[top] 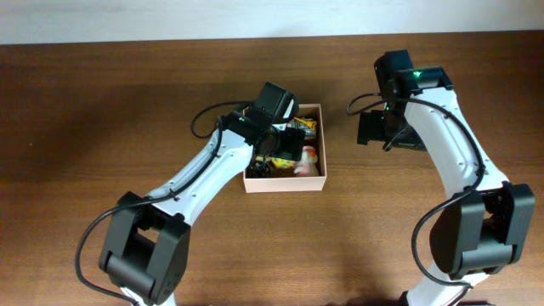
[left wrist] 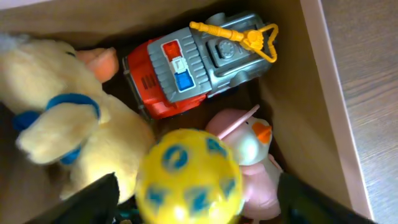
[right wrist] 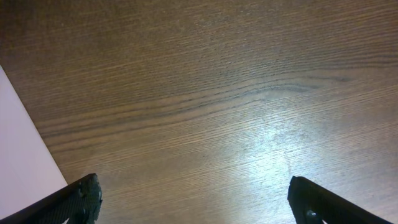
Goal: Pack container
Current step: 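Carry the yellow ball right and lower it into the box, then open the left gripper and raise it back to the left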
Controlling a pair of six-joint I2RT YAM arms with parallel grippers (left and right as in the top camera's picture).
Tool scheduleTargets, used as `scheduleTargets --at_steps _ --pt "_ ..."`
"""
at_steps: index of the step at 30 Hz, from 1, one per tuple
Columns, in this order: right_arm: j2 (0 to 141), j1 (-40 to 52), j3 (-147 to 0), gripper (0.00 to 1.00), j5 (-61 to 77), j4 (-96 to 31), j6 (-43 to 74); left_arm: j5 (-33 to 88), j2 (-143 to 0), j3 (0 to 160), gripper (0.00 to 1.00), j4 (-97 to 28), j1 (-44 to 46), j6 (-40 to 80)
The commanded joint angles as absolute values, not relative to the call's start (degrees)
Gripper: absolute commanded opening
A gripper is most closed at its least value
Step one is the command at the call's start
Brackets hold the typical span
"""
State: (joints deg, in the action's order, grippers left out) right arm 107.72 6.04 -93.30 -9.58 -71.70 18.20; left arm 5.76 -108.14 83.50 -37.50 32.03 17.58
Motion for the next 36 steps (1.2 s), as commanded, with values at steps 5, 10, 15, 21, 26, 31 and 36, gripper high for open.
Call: scheduleTargets --at_steps 5,10,15,21,26,31,36 --pt "106.56 5.91 -92.99 0.99 -9.67 -71.64 18.48 7.25 -107.74 87.7 0.82 -37.82 31.99 17.52" --pt "106.56 5.91 -92.99 0.99 -9.67 -71.64 18.48 7.97 -107.44 89.67 0.12 -38.22 32.32 17.54" --pt "106.56 5.91 -92.99 0.99 -9.67 -71.64 18.48 8.1 -107.44 89.69 0.02 -40.69 33.26 17.54" --pt "106.56 5.91 -92.99 0.99 -9.67 -71.64 18.48 7.92 -107.77 89.52 0.02 -45.63 33.67 17.54" --pt "106.56 5.91 -92.99 0.99 -9.67 -71.64 18.48 7.46 -108.71 88.09 0.02 -46.09 34.0 17.54" --pt "106.56 5.91 -92.99 0.99 -9.67 -71.66 18.5 7.49 -112.01 88.09 0.02 -45.71 34.0 17.54" --pt "106.56 5.91 -92.99 0.99 -9.67 -71.64 18.48 7.49 -115.52 88.09 0.02 -45.41 33.98 17.54"
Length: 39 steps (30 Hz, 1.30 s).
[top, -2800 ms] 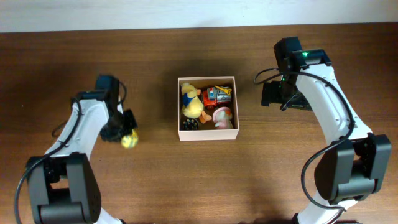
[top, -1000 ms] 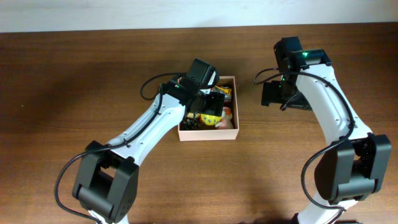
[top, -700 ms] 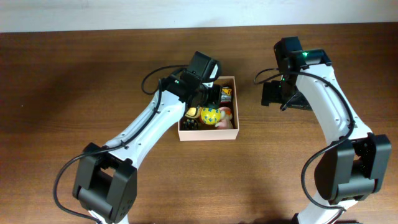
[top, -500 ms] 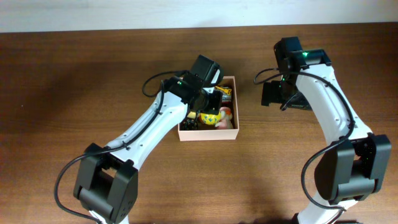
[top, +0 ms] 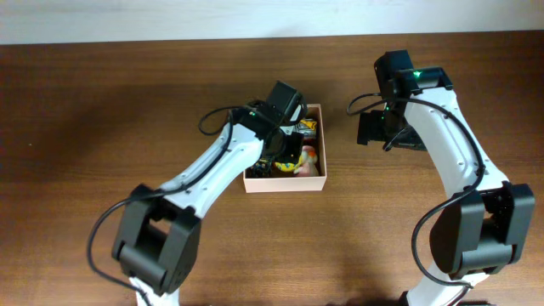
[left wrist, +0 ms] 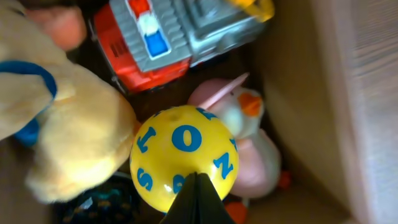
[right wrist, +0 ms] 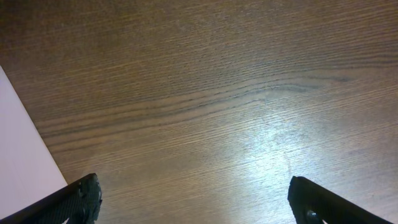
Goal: Pack container
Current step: 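Open the left gripper and raise it back to the left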
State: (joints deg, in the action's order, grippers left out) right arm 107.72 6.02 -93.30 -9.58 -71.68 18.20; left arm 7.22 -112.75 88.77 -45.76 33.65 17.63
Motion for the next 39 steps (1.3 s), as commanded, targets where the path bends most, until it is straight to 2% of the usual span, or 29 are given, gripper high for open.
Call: scheduleTargets --at_steps 1,12,17,19,22,28,32,33,35,36,38,39 --pt "106.56 5.91 -92.99 0.99 -9.67 -71.64 18.48 7.49 -116.05 88.09 0.02 -45.19 33.98 17.54" --pt "106.56 5.91 -92.99 0.99 -9.67 -71.64 18.48 6.9 -112.33 95.13 0.02 -47.68 33.69 17.08" --pt "106.56 5.91 -92.99 0.99 -9.67 -71.64 18.48 -3.16 -106.72 102.17 0.02 -52.51 32.77 17.1" --pt "106.56 5.91 -92.99 0.99 -9.67 -71.64 18.48 -11.66 -103.18 103.35 0.03 -53.17 31.46 17.41" --pt "106.56 5.91 -92.99 0.99 -9.67 -71.64 18.48 -16.58 -100.77 103.35 0.03 -54.89 29.23 19.79" --pt "106.56 5.91 -92.99 0.99 -9.67 -71.64 18.48 -17.34 -99.83 103.31 0.02 -59.9 22.11 20.38" --pt "106.56 5.91 -92.99 0.99 -9.67 -71.64 18.48 -17.37 -99.83 103.11 0.09 -62.37 17.54 21.04" --pt "106.56 5.91 -92.99 0.99 -9.67 -71.64 18.48 -17.41 -99.85 103.11 0.13 -62.48 16.71 21.02" --pt "106.56 5.91 -92.99 0.99 -9.67 -71.64 18.48 -17.89 -99.85 103.11 0.5 -62.39 15.33 21.06" --pt "106.56 5.91 -92.99 0.99 -9.67 -71.64 18.48 -18.2 -99.85 103.11 0.64 -62.19 14.46 21.04" --pt "106.56 5.91 -92.99 0.99 -9.67 -71.64 18.48 -18.22 -99.85 103.11 0.84 -62.08 12.84 21.08" --pt "106.56 5.91 -92.99 0.99 -9.67 -71.64 18.48 -18.24 -99.85 103.11 0.99 -62.13 12.25 21.23"
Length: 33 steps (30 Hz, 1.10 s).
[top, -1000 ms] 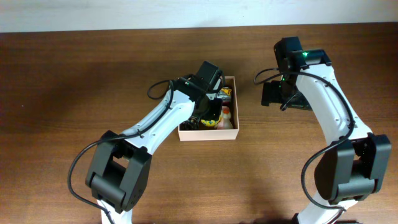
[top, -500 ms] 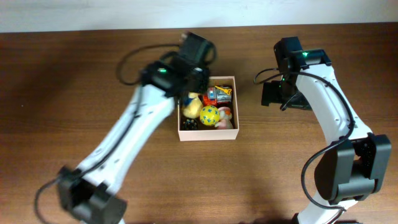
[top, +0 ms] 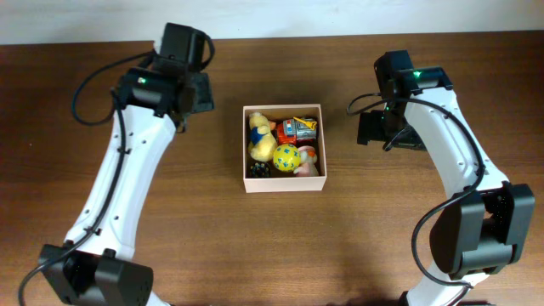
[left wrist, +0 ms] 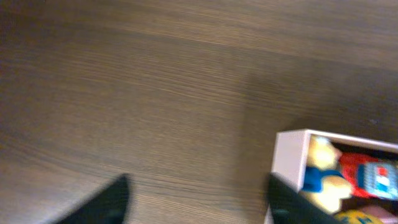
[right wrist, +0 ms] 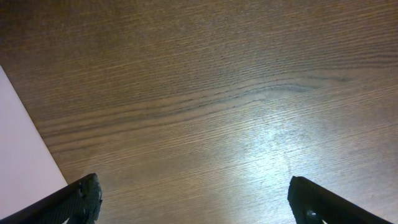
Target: Pack container
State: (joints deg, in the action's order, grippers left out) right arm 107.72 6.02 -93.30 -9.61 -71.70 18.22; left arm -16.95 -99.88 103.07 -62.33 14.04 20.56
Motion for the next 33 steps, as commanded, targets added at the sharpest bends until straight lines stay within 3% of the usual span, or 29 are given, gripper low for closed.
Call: scheduleTargets --at_steps 1,33 --pt "106.56 5.91 -92.99 0.99 -9.67 -71.64 18.48 -18.22 -99.85 103.11 0.99 -62.22 11.66 21.23" --pt "106.56 5.91 -92.99 0.99 -9.67 -71.64 18.48 -18.22 -99.85 103.11 0.99 -62.65 10.07 21.21"
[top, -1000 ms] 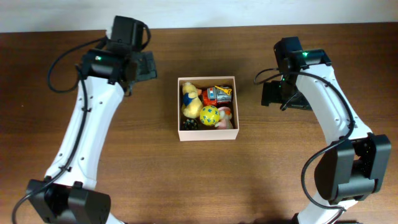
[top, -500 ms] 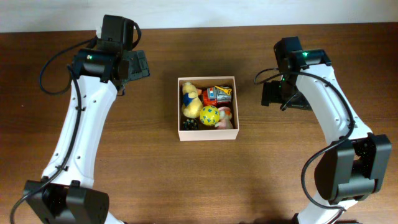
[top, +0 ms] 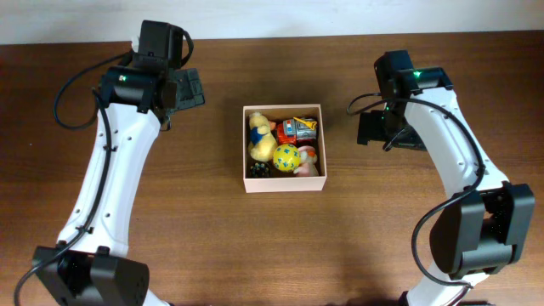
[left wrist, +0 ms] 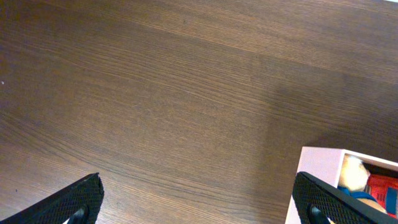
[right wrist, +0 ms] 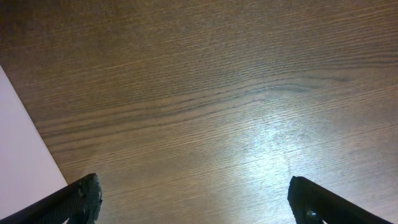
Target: Pack container
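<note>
A small white box sits mid-table with toys in it: a yellow plush duck, a red and grey toy truck, a yellow ball with blue letters, a pink duck and a dark item. My left gripper hangs open over bare wood, left of the box; in its wrist view the box corner shows at the lower right. On the other side of the box my right gripper is open too, with the box wall at its left edge.
Brown wooden table all round the box, a pale wall strip along the far edge. Both arms stand on the near side and arch over the table.
My left gripper has shifted a little further left and away from the box, and its view is now sharp. The right arm has not moved.
My left gripper was open inside the box around the yellow ball. Then it was shut just above the ball lying among the toys. Then it stood open, out of the box at the far left, and now slightly further left. The right gripper stayed open beside the box.
</note>
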Controlling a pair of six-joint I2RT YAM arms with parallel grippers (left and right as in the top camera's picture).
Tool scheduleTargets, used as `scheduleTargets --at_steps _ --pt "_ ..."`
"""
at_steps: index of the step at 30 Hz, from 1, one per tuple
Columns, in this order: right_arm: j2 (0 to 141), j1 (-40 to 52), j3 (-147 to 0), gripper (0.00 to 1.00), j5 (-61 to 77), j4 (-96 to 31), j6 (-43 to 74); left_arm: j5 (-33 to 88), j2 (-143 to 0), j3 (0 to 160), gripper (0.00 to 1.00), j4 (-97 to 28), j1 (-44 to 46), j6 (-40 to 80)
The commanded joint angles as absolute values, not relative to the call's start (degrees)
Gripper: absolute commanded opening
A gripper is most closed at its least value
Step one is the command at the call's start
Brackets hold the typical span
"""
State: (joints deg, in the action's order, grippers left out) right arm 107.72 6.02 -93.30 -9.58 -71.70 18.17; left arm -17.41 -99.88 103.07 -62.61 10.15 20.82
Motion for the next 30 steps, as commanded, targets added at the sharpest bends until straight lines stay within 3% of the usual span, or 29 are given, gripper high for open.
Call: scheduleTargets --at_steps 1,11,30 --pt "106.56 5.91 -92.99 0.99 -9.67 -71.64 18.48 -18.24 -99.85 103.11 0.99 -62.65 10.07 21.21" --pt "96.99 6.02 -92.99 0.99 -9.65 -71.64 18.48 -18.24 -99.85 103.11 0.99 -62.65 10.07 21.21" --pt "44.82 5.98 -90.78 0.99 -9.67 -59.51 18.5 -18.24 -99.85 103.11 0.99 -62.65 10.07 21.21"
